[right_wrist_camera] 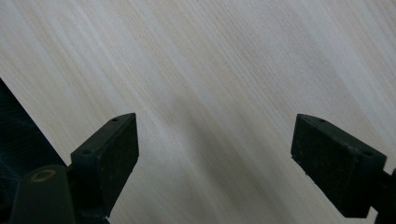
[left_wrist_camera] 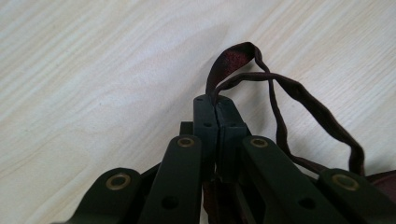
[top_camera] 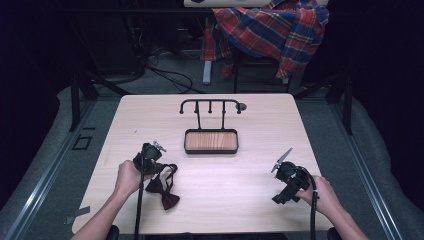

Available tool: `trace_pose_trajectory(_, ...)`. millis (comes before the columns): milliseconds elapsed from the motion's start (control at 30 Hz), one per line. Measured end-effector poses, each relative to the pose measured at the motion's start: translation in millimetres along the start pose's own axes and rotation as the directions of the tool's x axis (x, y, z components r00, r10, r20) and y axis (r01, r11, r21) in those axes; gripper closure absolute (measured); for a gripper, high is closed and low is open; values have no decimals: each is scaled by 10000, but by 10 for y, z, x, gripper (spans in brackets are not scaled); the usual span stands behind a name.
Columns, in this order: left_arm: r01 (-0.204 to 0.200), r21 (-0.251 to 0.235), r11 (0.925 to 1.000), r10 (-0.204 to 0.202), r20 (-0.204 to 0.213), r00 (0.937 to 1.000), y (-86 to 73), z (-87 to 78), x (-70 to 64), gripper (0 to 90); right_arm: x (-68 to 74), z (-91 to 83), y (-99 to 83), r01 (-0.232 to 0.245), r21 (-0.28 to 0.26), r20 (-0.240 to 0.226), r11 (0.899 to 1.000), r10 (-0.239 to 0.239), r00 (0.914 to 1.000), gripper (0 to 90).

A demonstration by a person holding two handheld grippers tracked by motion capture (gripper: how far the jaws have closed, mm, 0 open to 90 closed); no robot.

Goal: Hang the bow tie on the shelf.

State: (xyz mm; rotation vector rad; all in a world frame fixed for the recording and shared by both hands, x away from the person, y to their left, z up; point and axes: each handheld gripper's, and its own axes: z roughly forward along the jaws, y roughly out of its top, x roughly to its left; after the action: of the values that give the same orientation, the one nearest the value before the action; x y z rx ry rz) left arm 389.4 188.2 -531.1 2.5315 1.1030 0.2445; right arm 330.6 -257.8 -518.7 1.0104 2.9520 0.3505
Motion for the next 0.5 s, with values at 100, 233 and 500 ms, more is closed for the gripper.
trace_pose_trajectory(100,-28,-152,9999,26,-95,10000,-8,-52,-17,890,-5,-11,-16,-49,4,69,10000,49,10000,147)
trace_pose_trajectory(233,22,-404,9992,-27,-109,9999,-34,-137,-27,891,-12,-24,-5,44,43,94,10000,-44,9999,147)
trace_pose_trajectory(500,95,-1127,9936,-137,-366,9992,-70,-316,-40,891,-19,-15,-13,-26,11,87,10000,25,10000,147)
